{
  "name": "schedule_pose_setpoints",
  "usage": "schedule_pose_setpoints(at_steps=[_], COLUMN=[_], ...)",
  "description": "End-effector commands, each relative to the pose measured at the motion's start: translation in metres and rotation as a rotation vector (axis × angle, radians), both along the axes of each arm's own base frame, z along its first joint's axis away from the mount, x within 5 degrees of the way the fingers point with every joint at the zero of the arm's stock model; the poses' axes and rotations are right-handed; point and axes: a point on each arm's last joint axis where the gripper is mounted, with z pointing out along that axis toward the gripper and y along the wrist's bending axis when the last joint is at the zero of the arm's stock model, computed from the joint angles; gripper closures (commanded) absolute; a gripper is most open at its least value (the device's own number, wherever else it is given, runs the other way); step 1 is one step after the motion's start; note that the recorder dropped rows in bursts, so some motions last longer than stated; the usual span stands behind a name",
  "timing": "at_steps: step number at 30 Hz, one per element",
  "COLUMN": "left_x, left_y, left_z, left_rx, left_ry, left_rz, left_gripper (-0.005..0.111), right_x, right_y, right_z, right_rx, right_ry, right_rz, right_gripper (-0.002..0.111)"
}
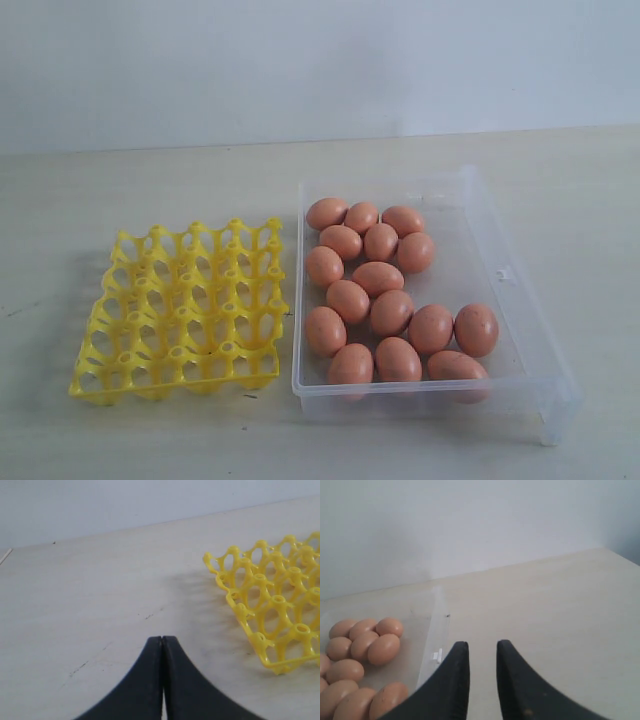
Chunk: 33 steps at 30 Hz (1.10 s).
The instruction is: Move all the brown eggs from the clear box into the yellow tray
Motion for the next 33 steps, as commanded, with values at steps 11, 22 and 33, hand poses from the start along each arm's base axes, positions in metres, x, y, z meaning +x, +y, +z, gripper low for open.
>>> schedule_pose_setpoints(at_steps=[11, 22, 33], left_x=[0.000, 0.000, 0.000], left_y=[0.000, 0.000, 0.000], left_z=[0.002, 0.002, 0.002], left_rx=[-0.008, -0.008, -0.008], left_ry=[-0.016, -0.016, -0.016], left_rz=[-0.004, -0.004, -0.004], left_gripper=[0.107, 0.107, 0.107], right_x=[-0.056, -0.075, -0.030], right_y=[0.003, 0.010, 0.016], right_z=[0.142, 0.156, 0.126], right_rx=[-0.032, 0.041, 0.047], right_ry=[-0.252, -0.113, 0.501], right_rz=[0.006, 0.073, 0.168], right_gripper=[0.088, 0.088, 0.088])
